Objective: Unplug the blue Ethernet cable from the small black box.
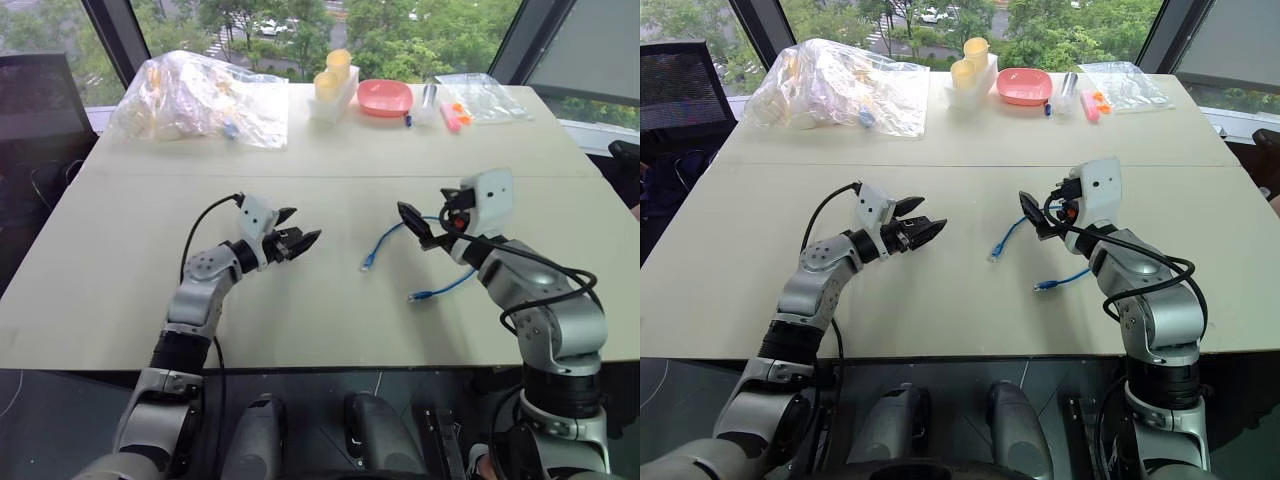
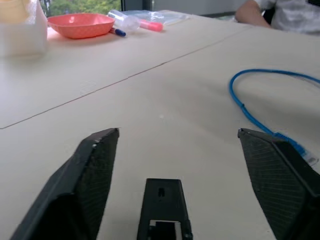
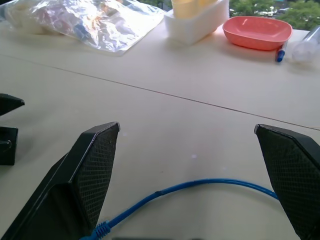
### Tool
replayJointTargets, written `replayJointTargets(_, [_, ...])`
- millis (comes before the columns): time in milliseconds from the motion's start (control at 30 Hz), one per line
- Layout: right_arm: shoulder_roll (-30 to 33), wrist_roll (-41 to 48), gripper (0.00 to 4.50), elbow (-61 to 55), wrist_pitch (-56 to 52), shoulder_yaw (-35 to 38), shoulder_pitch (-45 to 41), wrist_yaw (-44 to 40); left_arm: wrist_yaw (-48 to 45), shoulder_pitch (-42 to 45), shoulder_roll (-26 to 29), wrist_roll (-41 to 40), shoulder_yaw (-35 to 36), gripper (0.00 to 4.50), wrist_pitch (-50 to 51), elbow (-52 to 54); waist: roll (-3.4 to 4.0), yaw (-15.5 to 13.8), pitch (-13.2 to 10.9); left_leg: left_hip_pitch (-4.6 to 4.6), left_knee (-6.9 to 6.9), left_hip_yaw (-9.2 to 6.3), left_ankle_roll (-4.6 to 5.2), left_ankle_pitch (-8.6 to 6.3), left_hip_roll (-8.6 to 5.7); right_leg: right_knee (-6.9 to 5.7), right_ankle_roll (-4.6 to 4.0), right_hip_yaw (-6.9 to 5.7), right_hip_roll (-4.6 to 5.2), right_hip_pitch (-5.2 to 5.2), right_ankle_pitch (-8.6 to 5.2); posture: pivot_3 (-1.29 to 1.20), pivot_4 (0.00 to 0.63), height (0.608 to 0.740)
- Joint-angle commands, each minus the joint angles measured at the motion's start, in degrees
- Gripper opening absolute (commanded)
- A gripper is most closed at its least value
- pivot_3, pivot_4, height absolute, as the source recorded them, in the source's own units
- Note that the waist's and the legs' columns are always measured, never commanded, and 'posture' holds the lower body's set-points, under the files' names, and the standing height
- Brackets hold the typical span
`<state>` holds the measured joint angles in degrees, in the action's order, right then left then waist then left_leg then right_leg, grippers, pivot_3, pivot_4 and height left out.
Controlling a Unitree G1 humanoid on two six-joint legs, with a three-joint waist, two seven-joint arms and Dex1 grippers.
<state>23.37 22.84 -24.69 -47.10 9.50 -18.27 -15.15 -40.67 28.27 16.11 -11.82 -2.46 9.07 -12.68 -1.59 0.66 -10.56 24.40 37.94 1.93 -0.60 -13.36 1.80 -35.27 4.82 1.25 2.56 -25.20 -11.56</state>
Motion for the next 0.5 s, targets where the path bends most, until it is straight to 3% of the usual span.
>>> replayJointTargets(33, [-0.07, 1.7, 4.5, -3.54, 1.07, 1.33, 2.06, -1.22, 0.94, 0.93, 2.48, -2.52, 3.26, 4.39, 3.62, 7.55, 0.0, 0.04, 0.0, 0.0, 0.0, -0.01, 0.0, 0.0, 0.0, -0.01, 0.0, 0.0, -0.01, 0.0, 0.0, 0.0, 0.15, 0.74])
replayJointTargets(200, [0.35, 8.24, 4.5, -7.52, 0.93, 5.66, 8.43, -5.67, 3.95, -0.97, 6.76, -10.64, 8.74, 4.39, 18.7, 23.01, 0.02, 0.18, -0.01, -0.02, -0.01, -0.01, 0.0, 0.0, 0.05, -0.02, 0.01, 0.01, 0.01, 0.0, -0.01, 0.0, 0.15, 0.74])
replayJointTargets(300, [4.45, 14.19, 4.5, -10.68, -0.98, 10.71, 13.59, -10.89, 5.86, -4.05, 10.31, -17.06, 14.24, 4.39, 28.24, 30.57, 0.03, 0.16, -0.01, -0.02, -0.01, -0.02, 0.0, 0.0, 0.06, -0.01, 0.02, 0.01, 0.03, 0.02, -0.02, 0.0, 0.15, 0.74])
replayJointTargets(500, [11.2, 23.57, 4.5, -13.92, -3.75, 17.81, 20.63, -16.2, 3.93, -15.32, 16.91, -23.5, 19.1, 4.39, 35.18, 38.78, 0.04, 0.27, 0.0, -0.13, -0.01, -0.01, 0.02, -0.03, 0.1, 0.0, 0.02, 0.02, 0.06, 0.06, -0.05, 0.0, 0.15, 0.74])
